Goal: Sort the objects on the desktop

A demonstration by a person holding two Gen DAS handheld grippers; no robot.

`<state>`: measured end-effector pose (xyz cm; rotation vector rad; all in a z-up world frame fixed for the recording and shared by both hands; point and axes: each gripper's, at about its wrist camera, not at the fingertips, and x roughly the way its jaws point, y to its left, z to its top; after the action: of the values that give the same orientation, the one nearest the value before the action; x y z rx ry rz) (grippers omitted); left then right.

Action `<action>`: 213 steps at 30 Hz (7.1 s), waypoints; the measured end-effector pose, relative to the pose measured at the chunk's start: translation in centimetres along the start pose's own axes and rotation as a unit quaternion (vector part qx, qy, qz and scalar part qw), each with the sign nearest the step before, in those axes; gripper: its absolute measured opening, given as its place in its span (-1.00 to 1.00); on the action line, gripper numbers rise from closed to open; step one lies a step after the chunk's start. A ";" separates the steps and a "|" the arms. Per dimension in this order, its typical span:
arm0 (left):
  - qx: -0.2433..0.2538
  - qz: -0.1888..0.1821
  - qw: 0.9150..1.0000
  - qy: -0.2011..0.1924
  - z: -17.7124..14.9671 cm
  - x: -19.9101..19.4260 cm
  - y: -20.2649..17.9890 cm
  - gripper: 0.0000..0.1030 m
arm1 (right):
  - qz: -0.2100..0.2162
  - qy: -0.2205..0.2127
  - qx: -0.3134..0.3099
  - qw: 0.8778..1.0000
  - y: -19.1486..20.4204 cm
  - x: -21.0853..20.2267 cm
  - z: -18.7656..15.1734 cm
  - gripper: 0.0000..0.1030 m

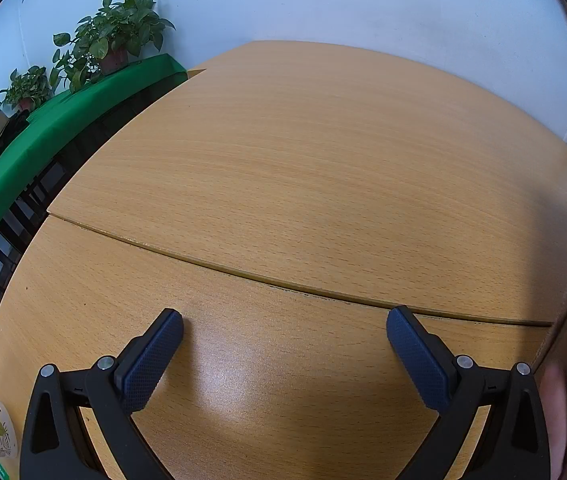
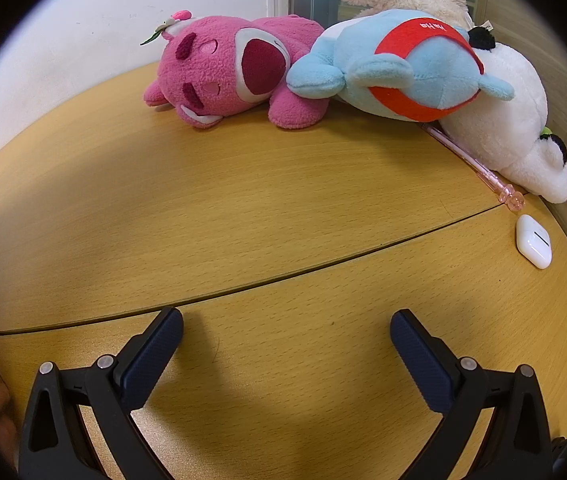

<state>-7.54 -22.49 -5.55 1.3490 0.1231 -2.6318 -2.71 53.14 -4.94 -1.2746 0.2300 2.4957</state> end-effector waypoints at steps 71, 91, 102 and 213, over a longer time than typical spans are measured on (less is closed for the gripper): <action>-0.002 0.000 1.000 -0.001 -0.1 0.1 0.1 1.00 | 0.001 -0.001 -0.003 1.000 0.3 -0.4 -0.3 1.00; -0.002 0.001 1.000 0.000 -0.1 0.1 0.2 1.00 | 0.001 -0.001 -0.003 1.000 0.3 -0.4 -0.4 1.00; -0.002 0.001 1.000 0.000 -0.1 0.1 0.2 1.00 | 0.001 -0.001 -0.003 1.000 0.3 -0.5 -0.4 1.00; 0.061 -0.271 0.958 0.075 20.8 0.3 -18.7 0.18 | 0.447 0.066 -0.313 0.835 46.6 -13.5 4.7 0.76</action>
<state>-27.99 -7.49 6.16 1.7702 0.4110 -3.0050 -15.64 8.06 8.51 -1.9311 0.0160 3.4610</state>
